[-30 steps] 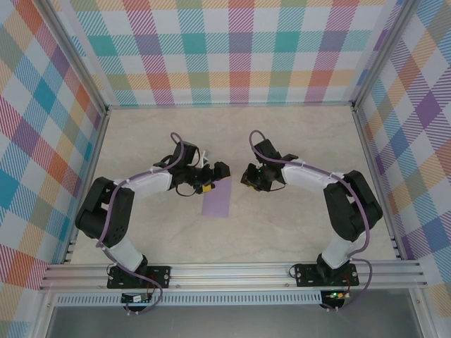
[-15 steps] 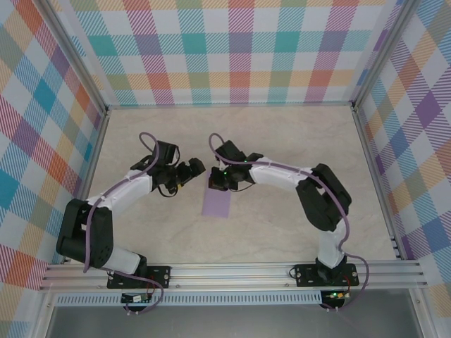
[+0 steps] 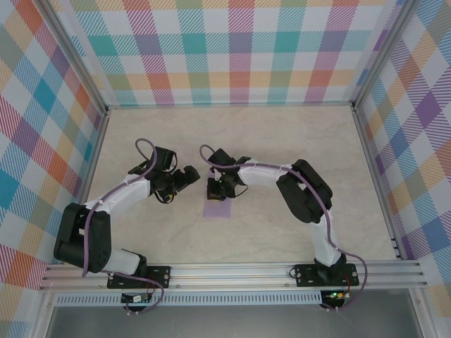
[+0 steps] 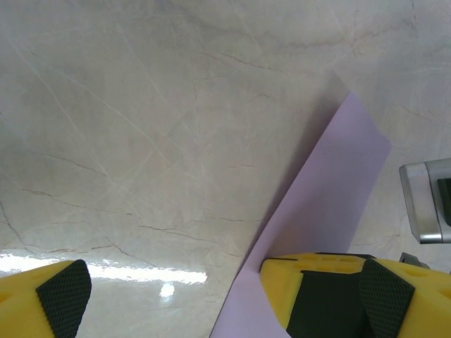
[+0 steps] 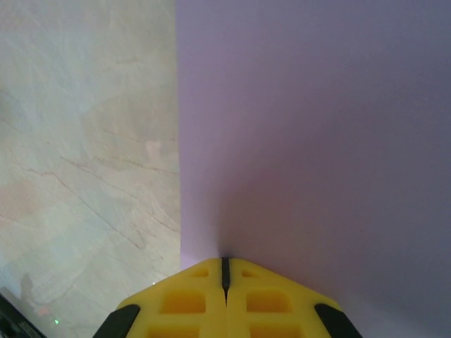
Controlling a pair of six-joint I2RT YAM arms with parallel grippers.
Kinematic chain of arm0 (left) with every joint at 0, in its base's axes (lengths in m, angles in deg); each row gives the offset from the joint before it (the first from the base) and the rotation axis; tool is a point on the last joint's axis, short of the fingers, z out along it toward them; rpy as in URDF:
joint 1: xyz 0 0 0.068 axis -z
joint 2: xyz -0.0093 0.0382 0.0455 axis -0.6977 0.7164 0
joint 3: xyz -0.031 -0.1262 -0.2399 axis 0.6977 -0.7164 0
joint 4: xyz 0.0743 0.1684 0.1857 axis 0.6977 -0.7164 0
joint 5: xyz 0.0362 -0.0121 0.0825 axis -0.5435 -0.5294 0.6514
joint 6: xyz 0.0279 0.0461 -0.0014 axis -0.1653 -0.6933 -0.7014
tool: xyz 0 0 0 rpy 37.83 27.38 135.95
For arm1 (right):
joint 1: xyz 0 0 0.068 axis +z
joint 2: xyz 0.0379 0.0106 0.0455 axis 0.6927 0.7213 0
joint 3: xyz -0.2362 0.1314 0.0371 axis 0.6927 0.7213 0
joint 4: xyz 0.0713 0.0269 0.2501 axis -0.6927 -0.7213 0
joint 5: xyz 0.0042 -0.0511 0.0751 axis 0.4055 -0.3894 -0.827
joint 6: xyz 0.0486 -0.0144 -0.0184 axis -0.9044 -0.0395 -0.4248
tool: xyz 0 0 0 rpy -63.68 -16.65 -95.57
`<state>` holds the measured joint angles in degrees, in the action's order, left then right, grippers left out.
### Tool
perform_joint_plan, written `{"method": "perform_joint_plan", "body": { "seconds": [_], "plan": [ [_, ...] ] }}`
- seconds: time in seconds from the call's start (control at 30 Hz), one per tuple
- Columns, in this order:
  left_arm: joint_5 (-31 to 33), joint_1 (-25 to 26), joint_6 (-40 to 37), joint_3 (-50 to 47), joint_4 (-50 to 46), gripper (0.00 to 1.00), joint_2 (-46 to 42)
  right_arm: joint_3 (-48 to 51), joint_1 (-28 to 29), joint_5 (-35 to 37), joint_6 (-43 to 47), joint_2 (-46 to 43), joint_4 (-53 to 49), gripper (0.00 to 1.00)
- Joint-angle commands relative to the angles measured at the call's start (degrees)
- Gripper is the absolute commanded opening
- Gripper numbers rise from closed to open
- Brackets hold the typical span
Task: Fold a paper plane with a square sheet of paper (pick it up from the middle)
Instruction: Move the paper to the center of the table, then third fold the triangle at the center of the table.
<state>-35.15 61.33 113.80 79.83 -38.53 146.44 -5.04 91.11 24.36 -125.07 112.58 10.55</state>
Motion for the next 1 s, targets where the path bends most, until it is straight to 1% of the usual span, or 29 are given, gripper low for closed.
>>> {"method": "perform_joint_plan", "body": {
  "seconds": [0.0,0.1,0.2,0.27,0.33,0.37,0.43,0.5,0.6,0.7,0.73,0.83,0.9,0.97],
  "plan": [
    [-2.24,-0.69,-0.95,-0.41,-0.44,1.00,-0.60,3.56,0.15,-0.10,9.05,-1.07,-5.05,0.01],
    [-5.48,-0.67,-1.34,-0.76,1.07,0.98,-0.44,9.67,0.11,-0.92,16.57,-4.90,-4.58,0.02],
    [-9.10,-0.02,-1.17,-1.31,3.60,0.95,-0.09,12.68,0.03,-2.27,19.57,-8.92,-4.77,0.04],
    [-10.99,1.03,-0.48,-1.68,5.56,0.92,0.24,12.98,-0.11,-2.79,17.31,-11.87,-3.93,0.06],
    [-12.54,2.34,0.49,-1.93,8.38,0.87,0.66,13.33,-0.33,-3.20,12.84,-15.15,-1.74,0.10],
    [-13.28,3.10,1.19,-2.14,9.82,0.84,0.76,13.86,-0.48,-2.46,10.09,-17.05,-0.51,0.14],
    [-14.43,4.94,2.51,-2.41,12.11,0.77,1.01,15.41,-1.11,0.10,4.91,-20.40,1.17,0.25],
    [-14.69,7.36,3.86,-2.55,14.11,0.71,1.24,18.03,-2.18,2.18,1.07,-23.47,2.51,0.30],
    [-14.55,10.93,5.27,-2.38,15.73,0.59,2.29,22.60,-4.02,3.10,-2.33,-26.65,3.57,0.39],
    [-13.53,14.23,6.03,-1.84,16.21,0.49,4.41,26.73,-6.11,1.80,-3.65,-28.99,4.18,0.48],
    [-13.48,15.07,6.22,-1.68,16.47,0.46,5.17,27.87,-6.69,0.98,-3.96,-29.52,4.44,0.50],
    [-13.33,17.11,6.25,-0.45,16.37,0.33,8.38,31.50,-8.61,-1.54,-5.10,-31.04,6.13,0.53],
    [-12.61,18.17,6.06,0.60,15.15,0.26,10.42,33.11,-9.57,-2.72,-5.72,-31.47,6.66,0.55],
    [-11.67,19.09,5.71,1.48,13.57,0.23,11.92,33.88,-9.81,-3.38,-6.12,-31.54,6.95,0.56]
  ]
}}
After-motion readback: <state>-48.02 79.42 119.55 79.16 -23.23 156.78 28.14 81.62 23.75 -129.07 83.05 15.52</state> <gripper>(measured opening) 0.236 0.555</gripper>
